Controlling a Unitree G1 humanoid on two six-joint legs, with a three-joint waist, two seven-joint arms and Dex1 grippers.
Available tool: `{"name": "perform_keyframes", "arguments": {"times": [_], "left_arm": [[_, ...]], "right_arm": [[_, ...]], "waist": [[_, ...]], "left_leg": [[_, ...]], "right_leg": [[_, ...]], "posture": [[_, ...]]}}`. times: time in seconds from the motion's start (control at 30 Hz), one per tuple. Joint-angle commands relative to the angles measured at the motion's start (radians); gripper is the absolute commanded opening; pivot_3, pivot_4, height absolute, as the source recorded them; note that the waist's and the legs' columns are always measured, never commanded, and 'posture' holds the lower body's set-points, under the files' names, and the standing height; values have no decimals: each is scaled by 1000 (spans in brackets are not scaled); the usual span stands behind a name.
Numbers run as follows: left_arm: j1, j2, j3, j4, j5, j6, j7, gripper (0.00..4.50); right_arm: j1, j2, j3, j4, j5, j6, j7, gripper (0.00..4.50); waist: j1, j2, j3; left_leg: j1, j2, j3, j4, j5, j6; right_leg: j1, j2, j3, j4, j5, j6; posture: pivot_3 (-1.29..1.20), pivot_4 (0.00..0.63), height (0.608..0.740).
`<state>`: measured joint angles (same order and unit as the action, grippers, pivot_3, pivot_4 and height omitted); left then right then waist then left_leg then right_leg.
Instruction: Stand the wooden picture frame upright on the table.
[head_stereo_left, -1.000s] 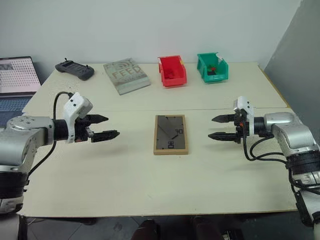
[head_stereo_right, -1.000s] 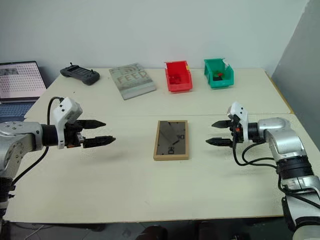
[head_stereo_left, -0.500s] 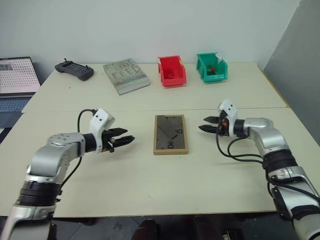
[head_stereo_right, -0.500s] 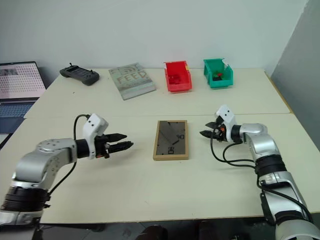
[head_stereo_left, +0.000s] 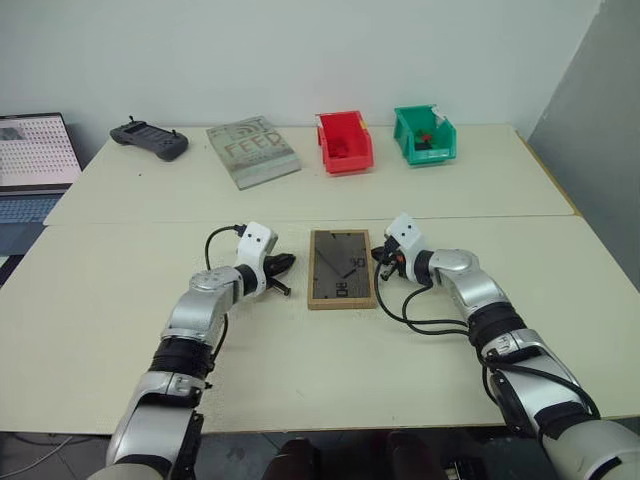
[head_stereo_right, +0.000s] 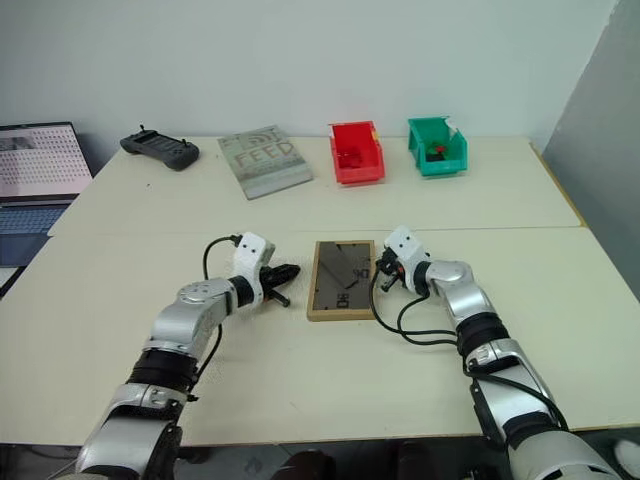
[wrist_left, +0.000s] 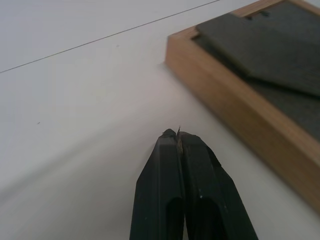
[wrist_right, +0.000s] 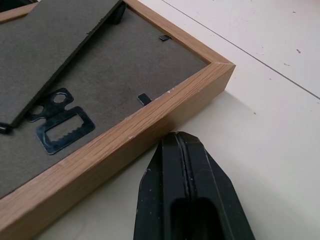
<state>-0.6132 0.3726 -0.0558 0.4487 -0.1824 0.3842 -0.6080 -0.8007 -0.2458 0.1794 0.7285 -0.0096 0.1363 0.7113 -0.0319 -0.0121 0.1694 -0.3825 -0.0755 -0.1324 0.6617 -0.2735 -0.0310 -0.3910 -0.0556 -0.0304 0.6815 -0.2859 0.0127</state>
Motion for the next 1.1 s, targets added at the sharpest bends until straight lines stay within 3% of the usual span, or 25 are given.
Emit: {"name": "perform_keyframes", "arguments": {"times": [0.03,0.3,0.5,0.67,0.83,1.0,1.1], "left_arm": [[8,-5,-32,-95,15,17,-25,84],[213,117,-43,-499,-24,283,-88,84],[399,192,52,-765,-128,510,-74,84],[523,305,113,-849,-177,563,-126,84],[625,458,241,-750,-190,484,-223,84],[637,447,476,-773,-599,841,-366,1044],[586,409,533,-721,-713,1029,-319,1640]], "right_arm": [[55,26,5,-134,38,40,46,0],[201,-38,41,-496,94,242,157,0],[289,-104,90,-713,109,361,200,0],[332,-173,92,-745,72,369,185,0],[367,-297,30,-713,62,247,194,0],[408,-333,-1,-777,154,203,285,0],[410,-333,29,-762,136,149,305,0]], "waist": [[-2,0,0],[-4,0,0],[-1,1,0],[2,1,0],[2,1,-1],[1,1,0],[2,1,0]], "left_leg": [[0,0,0,0,0,0],[0,-1,1,-1,0,0],[0,-2,2,-2,-1,1],[1,-2,2,-2,-1,1],[1,-1,3,-3,-1,1],[1,0,4,-4,-4,5],[1,-1,3,-3,-4,6]], "right_leg": [[0,0,1,0,0,0],[-5,2,8,1,0,0],[-7,3,13,2,1,2],[-7,4,14,1,2,2],[-7,4,15,0,2,2],[-8,4,15,0,2,2],[-8,4,15,0,2,2]], "posture": [[0,150,740],[0,150,740],[0,150,740],[0,150,740],[0,150,740],[0,150,740],[0,150,740]]}}
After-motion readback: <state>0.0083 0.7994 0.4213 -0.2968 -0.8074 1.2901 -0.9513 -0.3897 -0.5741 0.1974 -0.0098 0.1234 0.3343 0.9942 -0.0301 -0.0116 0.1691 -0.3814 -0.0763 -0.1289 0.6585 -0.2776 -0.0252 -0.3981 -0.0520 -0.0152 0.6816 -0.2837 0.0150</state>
